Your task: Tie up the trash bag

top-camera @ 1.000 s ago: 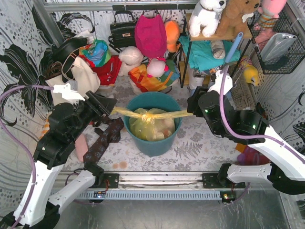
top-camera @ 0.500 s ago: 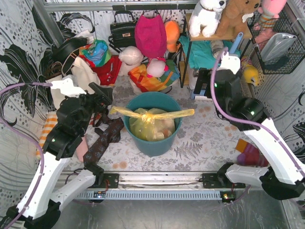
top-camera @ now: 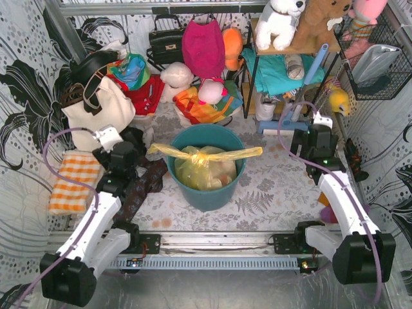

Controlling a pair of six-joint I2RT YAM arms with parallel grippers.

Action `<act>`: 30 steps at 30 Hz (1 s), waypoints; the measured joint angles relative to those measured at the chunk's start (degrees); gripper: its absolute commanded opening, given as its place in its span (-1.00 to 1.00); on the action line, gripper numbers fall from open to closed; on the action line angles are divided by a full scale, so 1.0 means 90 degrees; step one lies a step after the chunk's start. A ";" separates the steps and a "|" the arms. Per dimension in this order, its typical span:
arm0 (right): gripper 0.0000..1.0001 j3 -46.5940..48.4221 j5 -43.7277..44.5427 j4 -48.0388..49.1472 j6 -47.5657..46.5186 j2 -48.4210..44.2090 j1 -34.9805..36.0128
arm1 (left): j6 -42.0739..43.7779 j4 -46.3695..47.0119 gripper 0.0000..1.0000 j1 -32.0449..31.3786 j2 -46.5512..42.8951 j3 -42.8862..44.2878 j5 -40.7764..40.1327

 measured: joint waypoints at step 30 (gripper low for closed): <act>0.94 -0.3546 -0.0063 0.8408 -0.0782 0.2810 -0.0296 | 0.1195 0.7031 0.98 0.0537 0.3439 -0.2356 0.1858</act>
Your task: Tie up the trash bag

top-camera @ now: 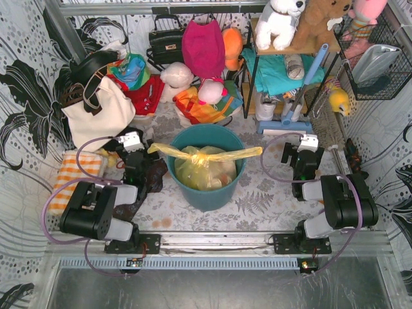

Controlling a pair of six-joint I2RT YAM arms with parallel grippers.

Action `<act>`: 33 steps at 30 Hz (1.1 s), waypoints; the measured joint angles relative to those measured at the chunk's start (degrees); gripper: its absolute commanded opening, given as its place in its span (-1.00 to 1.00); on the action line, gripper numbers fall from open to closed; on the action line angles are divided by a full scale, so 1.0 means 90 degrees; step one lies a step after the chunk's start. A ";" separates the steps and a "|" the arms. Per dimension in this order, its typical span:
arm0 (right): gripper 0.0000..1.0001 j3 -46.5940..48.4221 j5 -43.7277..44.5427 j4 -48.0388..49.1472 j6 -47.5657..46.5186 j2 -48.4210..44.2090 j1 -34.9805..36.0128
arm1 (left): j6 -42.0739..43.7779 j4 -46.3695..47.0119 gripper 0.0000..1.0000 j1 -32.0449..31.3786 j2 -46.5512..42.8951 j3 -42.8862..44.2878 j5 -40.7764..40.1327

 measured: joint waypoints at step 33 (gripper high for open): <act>0.93 -0.0644 -0.0959 0.1880 -0.0408 0.0345 -0.0002 | 0.0270 0.1596 0.96 0.0289 0.0495 -0.0471 0.1134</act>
